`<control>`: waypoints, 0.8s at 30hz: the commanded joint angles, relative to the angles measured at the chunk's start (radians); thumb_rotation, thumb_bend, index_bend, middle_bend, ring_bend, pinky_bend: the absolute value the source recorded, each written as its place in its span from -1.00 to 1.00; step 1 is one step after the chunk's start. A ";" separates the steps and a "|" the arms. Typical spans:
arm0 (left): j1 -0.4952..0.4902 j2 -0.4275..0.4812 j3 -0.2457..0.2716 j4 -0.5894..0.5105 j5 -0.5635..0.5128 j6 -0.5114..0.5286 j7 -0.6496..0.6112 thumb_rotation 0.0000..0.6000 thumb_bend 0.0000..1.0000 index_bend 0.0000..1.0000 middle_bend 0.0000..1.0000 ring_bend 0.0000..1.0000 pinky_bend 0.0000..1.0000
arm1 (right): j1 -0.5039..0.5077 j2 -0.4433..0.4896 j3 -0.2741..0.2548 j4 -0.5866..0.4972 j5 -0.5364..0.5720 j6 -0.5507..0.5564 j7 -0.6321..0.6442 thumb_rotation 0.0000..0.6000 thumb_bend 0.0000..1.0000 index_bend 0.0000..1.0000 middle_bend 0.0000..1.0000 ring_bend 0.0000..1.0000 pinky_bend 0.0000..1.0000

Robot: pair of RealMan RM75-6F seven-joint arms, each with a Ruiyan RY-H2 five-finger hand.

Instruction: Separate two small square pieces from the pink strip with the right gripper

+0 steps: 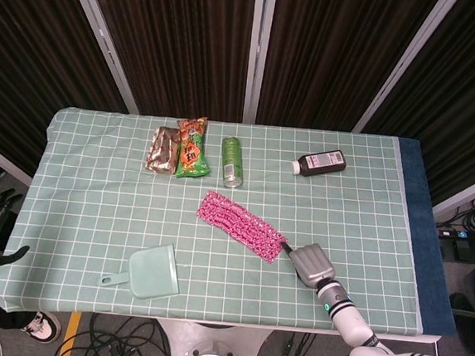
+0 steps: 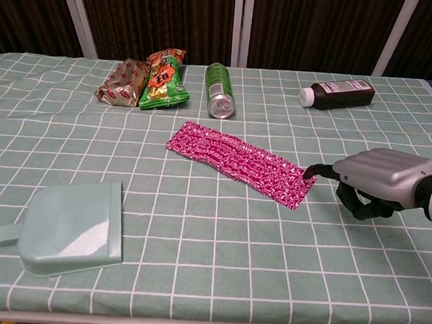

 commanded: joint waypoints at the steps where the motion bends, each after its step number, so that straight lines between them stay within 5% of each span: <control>1: 0.000 0.001 -0.001 0.001 -0.001 0.000 -0.002 1.00 -0.71 -0.77 -0.86 -0.91 -0.53 | 0.013 -0.011 -0.007 0.000 0.016 0.007 -0.013 1.00 1.00 -0.77 0.92 0.84 0.64; 24: 0.006 0.005 -0.002 0.010 -0.004 0.001 -0.018 1.00 -0.71 -0.77 -0.86 -0.91 -0.53 | 0.069 -0.027 -0.048 0.003 0.124 0.045 -0.047 1.00 1.00 -0.77 0.92 0.84 0.64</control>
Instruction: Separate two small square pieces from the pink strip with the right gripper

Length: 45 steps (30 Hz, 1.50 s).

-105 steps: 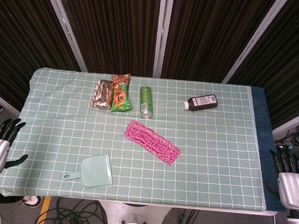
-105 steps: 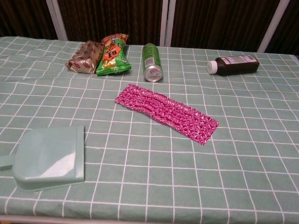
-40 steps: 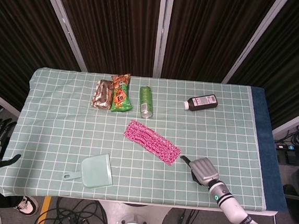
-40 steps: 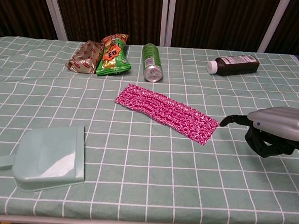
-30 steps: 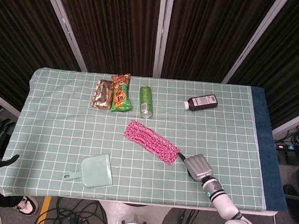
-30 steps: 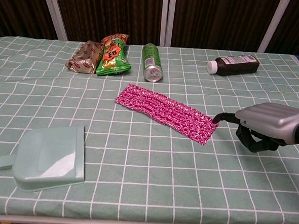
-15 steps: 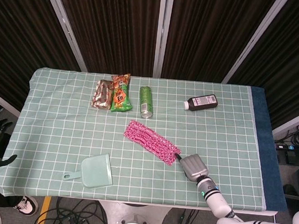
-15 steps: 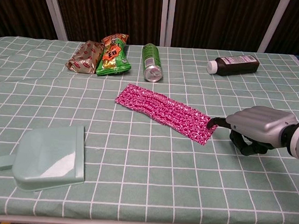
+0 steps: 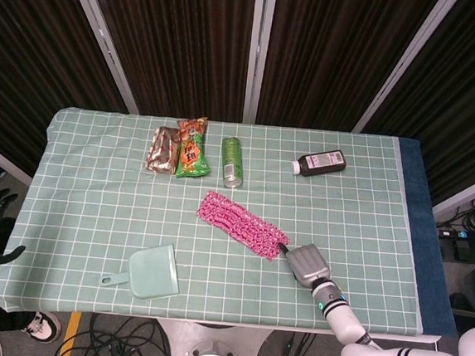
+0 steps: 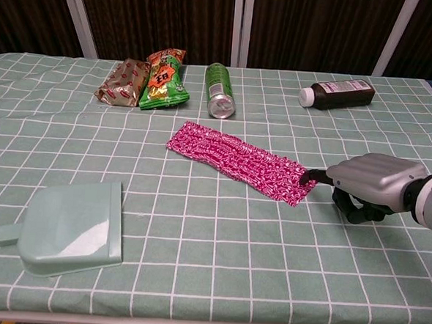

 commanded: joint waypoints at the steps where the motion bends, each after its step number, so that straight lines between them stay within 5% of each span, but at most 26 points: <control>1: -0.001 -0.001 0.000 -0.001 0.001 -0.001 0.002 1.00 -0.71 -0.77 -0.86 -0.91 -0.53 | 0.007 0.007 -0.007 -0.001 0.021 0.005 -0.009 1.00 1.00 -0.77 0.92 0.84 0.64; 29: -0.008 -0.005 0.001 -0.016 0.005 -0.008 0.032 1.00 -0.71 -0.77 -0.87 -0.91 -0.53 | -0.035 0.153 -0.065 -0.001 0.069 0.033 0.093 1.00 1.00 -0.77 0.92 0.84 0.64; 39: -0.008 -0.003 -0.001 -0.024 0.006 -0.004 0.039 1.00 -0.71 -0.77 -0.87 -0.91 -0.53 | -0.018 0.131 -0.013 -0.052 -0.072 0.050 0.142 1.00 1.00 -0.77 0.92 0.84 0.64; 45: -0.004 0.005 -0.004 -0.024 0.000 -0.001 0.032 1.00 -0.71 -0.77 -0.87 -0.91 -0.53 | 0.035 0.071 0.010 -0.033 -0.012 0.000 0.097 1.00 1.00 -0.81 0.92 0.84 0.64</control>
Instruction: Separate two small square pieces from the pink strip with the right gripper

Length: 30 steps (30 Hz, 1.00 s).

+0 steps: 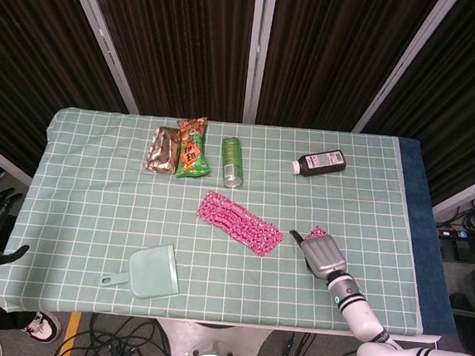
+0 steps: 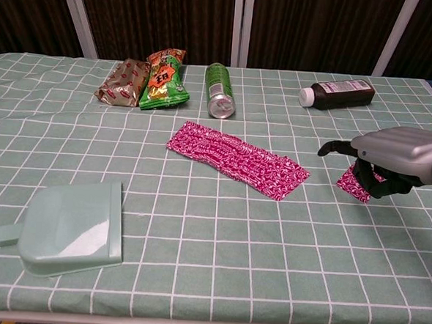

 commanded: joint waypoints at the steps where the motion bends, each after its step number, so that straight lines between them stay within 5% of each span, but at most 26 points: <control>1: 0.002 0.002 -0.001 0.003 -0.003 0.000 -0.005 1.00 -0.71 -0.77 -0.87 -0.91 -0.53 | 0.033 -0.041 0.011 0.016 0.049 -0.026 -0.034 1.00 1.00 -0.81 0.92 0.84 0.64; 17: 0.013 0.008 -0.003 0.030 -0.012 0.008 -0.051 1.00 -0.71 -0.77 -0.87 -0.91 -0.53 | 0.108 -0.146 -0.003 0.085 0.203 -0.016 -0.153 1.00 1.00 -0.81 0.92 0.84 0.64; 30: 0.011 0.008 -0.004 0.023 -0.007 0.008 -0.044 1.00 -0.71 -0.77 -0.86 -0.91 -0.53 | 0.112 -0.127 -0.036 0.015 0.179 0.014 -0.162 1.00 1.00 -0.82 0.92 0.84 0.64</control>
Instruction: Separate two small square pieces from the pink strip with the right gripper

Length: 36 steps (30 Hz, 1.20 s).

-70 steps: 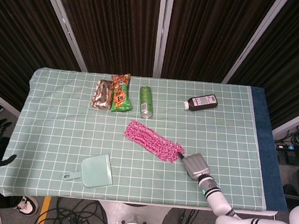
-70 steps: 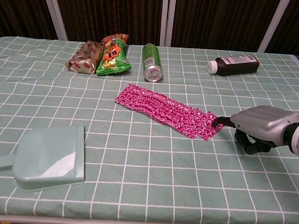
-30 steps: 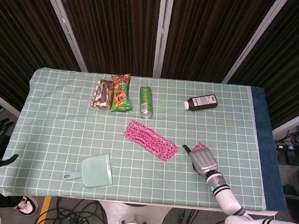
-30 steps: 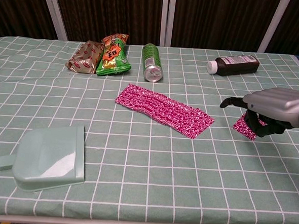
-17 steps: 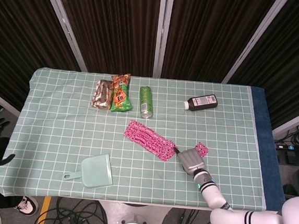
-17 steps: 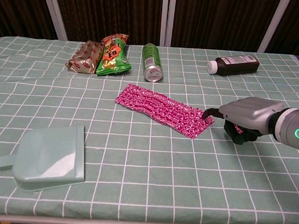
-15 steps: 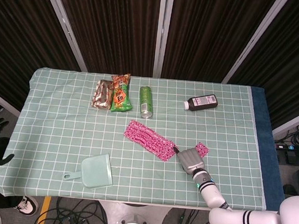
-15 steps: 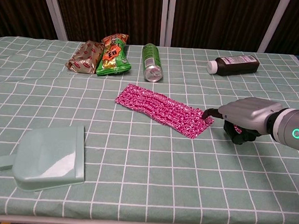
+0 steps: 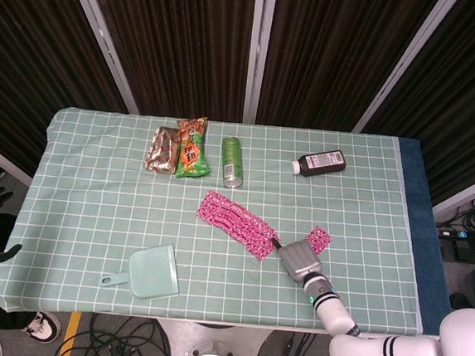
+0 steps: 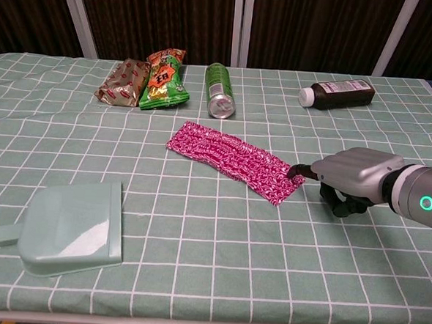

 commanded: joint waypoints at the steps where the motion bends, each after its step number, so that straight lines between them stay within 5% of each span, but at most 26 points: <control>1: 0.000 0.001 0.000 -0.001 0.000 0.000 0.001 1.00 -0.71 -0.77 -0.86 -0.91 -0.53 | -0.001 0.009 -0.011 -0.022 -0.010 0.008 -0.002 1.00 1.00 -0.82 0.92 0.84 0.64; 18: 0.007 0.011 -0.004 -0.011 -0.004 0.010 0.000 1.00 -0.71 -0.77 -0.86 -0.91 -0.53 | -0.022 0.039 -0.082 -0.133 -0.068 0.037 -0.005 1.00 1.00 -0.76 0.92 0.84 0.64; 36: 0.015 0.020 -0.013 -0.010 -0.012 0.024 -0.013 1.00 -0.71 -0.77 -0.87 -0.91 -0.53 | 0.003 0.032 -0.092 -0.206 -0.081 0.023 -0.017 1.00 1.00 -0.71 0.92 0.84 0.64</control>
